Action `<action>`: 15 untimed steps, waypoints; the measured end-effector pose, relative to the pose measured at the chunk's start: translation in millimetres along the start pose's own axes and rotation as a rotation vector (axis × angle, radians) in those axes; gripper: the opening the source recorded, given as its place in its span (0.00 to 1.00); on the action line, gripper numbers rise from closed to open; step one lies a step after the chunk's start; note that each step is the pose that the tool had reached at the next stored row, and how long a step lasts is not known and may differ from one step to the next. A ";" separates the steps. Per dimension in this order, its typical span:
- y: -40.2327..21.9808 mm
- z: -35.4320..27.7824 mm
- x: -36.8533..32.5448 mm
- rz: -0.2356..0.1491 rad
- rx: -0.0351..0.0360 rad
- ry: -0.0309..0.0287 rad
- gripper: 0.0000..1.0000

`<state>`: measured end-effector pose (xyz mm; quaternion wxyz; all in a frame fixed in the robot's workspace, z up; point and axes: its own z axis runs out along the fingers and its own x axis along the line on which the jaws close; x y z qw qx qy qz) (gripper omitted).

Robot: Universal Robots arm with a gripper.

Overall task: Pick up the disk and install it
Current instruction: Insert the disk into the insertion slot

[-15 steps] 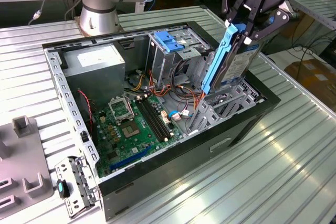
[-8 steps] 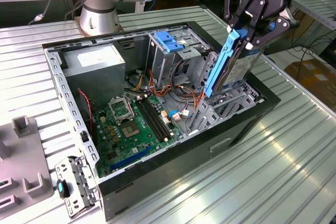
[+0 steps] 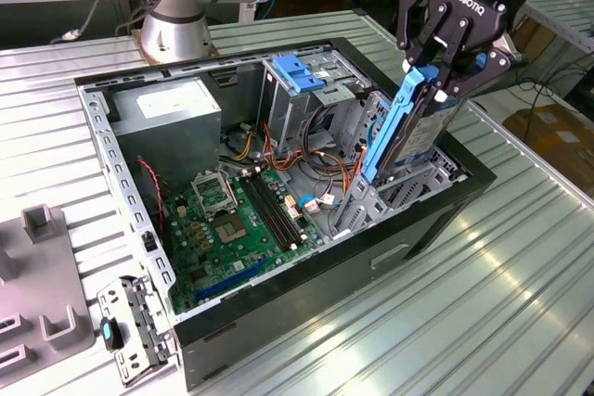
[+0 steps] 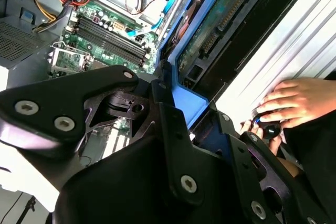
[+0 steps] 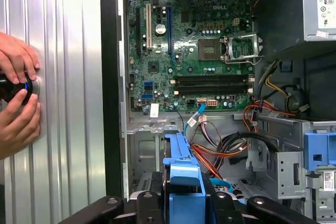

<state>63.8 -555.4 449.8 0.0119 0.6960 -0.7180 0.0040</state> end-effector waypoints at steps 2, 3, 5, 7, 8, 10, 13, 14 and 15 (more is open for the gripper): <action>-0.6 6.2 0.6 -0.004 0.0001 0.0001 0.37; -0.6 6.2 0.6 -0.004 0.0001 0.0001 0.37; -0.6 5.6 0.7 -0.004 0.0001 -0.0001 0.37; -0.6 4.5 0.7 -0.004 0.0001 0.0000 0.37; -0.6 4.2 0.6 -0.004 0.0001 0.0000 0.37; -0.5 3.8 0.7 -0.004 0.0001 -0.0001 0.37; -0.5 2.6 0.7 -0.004 0.0001 0.0000 0.37; -0.5 2.3 0.7 -0.004 0.0000 -0.0002 0.37; -0.5 2.2 0.7 -0.004 0.0000 -0.0005 0.37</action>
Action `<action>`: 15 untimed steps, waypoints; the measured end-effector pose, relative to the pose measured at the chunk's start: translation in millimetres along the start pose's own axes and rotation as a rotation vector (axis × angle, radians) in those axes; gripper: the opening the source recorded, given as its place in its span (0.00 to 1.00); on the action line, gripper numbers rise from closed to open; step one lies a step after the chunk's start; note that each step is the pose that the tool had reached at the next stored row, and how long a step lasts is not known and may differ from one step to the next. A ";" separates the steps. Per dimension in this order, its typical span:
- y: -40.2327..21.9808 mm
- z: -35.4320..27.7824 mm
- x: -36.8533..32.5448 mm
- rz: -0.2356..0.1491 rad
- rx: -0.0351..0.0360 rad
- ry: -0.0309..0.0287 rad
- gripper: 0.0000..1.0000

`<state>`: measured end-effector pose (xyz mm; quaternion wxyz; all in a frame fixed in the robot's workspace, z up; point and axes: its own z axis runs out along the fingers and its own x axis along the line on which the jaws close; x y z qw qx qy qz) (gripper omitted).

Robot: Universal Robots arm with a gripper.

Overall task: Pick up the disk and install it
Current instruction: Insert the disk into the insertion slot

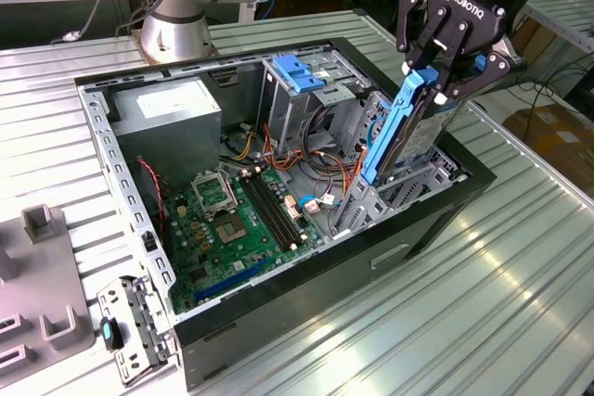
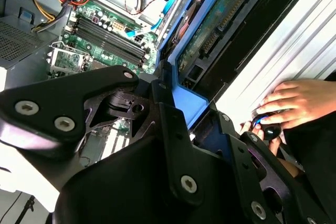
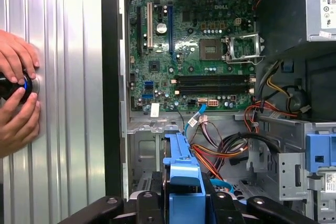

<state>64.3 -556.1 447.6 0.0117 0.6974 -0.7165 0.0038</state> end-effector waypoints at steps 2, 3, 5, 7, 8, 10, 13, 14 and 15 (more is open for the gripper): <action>0.0 -0.1 0.0 0.000 0.0000 0.0000 0.37; 0.0 -0.1 0.0 -0.003 0.0001 0.0001 0.37; 0.0 -0.2 0.0 -0.013 0.0003 0.0003 0.37; 0.0 -0.2 0.0 -0.014 0.0003 0.0003 0.37; 0.0 0.3 0.0 -0.014 0.0004 0.0002 0.37; 0.0 1.8 0.1 -0.014 0.0003 0.0006 0.37; 0.0 3.3 1.2 -0.014 0.0003 0.0001 0.37; -0.1 3.5 1.4 -0.014 0.0003 0.0002 0.37; -0.1 3.8 1.6 -0.014 0.0003 0.0003 0.37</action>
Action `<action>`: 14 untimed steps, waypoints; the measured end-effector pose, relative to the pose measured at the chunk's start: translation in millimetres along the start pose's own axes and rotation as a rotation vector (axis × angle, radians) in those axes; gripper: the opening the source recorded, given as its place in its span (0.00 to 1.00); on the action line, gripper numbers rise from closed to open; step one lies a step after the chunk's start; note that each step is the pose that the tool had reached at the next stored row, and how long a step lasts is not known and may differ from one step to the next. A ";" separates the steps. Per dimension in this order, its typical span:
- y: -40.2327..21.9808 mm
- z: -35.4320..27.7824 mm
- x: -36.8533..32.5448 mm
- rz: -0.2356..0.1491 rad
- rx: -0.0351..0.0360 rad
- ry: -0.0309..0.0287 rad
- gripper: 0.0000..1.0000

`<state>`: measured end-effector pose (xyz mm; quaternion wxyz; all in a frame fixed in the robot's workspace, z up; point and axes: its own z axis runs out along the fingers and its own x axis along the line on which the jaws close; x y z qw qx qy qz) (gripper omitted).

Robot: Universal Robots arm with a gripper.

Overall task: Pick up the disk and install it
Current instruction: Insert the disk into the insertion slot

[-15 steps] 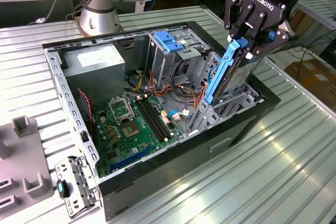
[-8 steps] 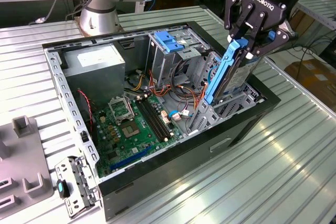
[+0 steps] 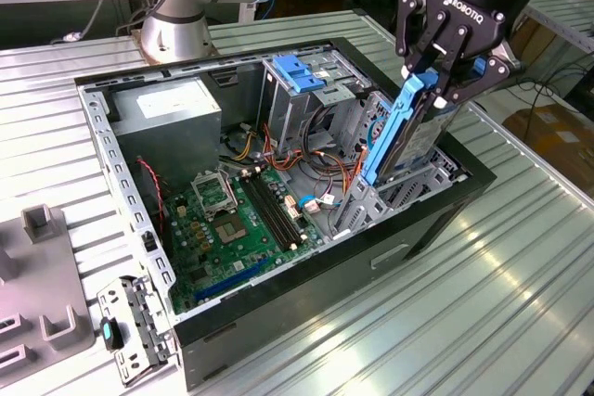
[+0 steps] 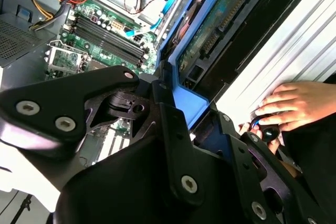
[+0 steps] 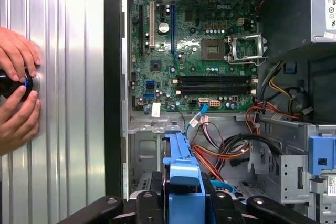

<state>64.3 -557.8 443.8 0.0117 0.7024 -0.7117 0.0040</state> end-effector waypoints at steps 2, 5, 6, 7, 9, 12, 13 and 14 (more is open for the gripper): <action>0.0 0.7 0.3 0.000 0.0000 -0.0001 0.37; 0.0 1.9 0.6 0.000 0.0000 -0.0001 0.37; -0.1 2.2 0.6 0.000 0.0000 0.0000 0.37; 0.0 2.7 0.7 0.000 0.0000 -0.0001 0.37; -0.1 4.1 0.7 0.000 0.0000 -0.0001 0.37; -0.1 6.1 0.6 0.000 0.0000 -0.0001 0.37; -0.1 6.8 0.6 0.000 0.0000 -0.0002 0.37; -0.1 7.8 0.6 0.000 0.0000 -0.0002 0.37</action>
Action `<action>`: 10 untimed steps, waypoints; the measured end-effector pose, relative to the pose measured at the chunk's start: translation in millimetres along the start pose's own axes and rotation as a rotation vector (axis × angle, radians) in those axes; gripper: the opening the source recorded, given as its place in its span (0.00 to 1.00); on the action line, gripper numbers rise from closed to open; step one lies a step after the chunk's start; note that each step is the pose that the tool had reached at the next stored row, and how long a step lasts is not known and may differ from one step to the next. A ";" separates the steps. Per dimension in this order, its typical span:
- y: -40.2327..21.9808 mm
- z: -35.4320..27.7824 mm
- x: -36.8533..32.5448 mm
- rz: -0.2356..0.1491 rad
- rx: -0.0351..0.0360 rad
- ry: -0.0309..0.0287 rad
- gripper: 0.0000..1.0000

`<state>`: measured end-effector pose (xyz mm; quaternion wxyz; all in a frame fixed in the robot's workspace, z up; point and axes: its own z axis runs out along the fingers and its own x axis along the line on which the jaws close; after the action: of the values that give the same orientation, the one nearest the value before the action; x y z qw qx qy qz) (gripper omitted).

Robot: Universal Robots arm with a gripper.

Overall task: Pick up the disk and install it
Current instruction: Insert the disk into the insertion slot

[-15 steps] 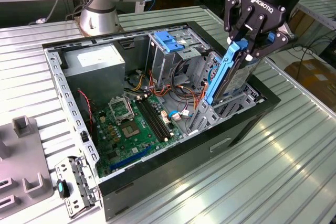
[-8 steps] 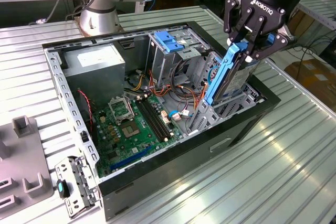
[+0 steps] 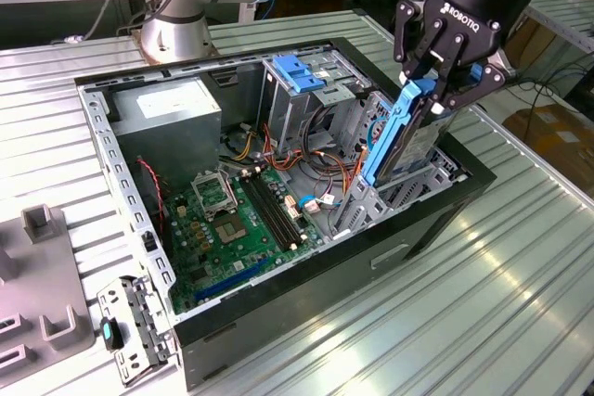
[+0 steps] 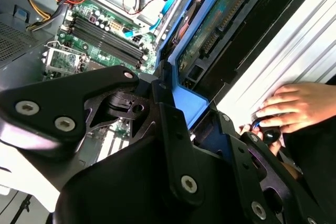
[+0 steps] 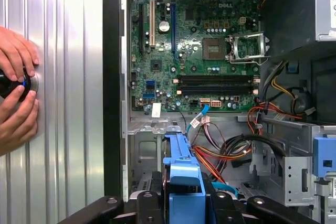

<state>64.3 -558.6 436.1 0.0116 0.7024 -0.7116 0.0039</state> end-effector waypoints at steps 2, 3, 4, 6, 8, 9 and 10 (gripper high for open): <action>0.0 1.9 0.0 0.000 0.0000 0.0000 0.37; 0.0 2.7 0.0 0.000 0.0000 0.0000 0.37; 0.0 3.4 0.0 0.000 0.0000 0.0000 0.37; 0.0 4.8 0.3 0.000 0.0000 -0.0001 0.37; -0.1 6.1 0.5 0.000 0.0000 0.0001 0.37; -0.1 6.8 0.7 0.000 0.0000 0.0001 0.37; -0.1 7.7 0.8 0.000 0.0000 0.0001 0.37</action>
<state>64.3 -559.5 428.4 0.0117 0.7024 -0.7117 0.0039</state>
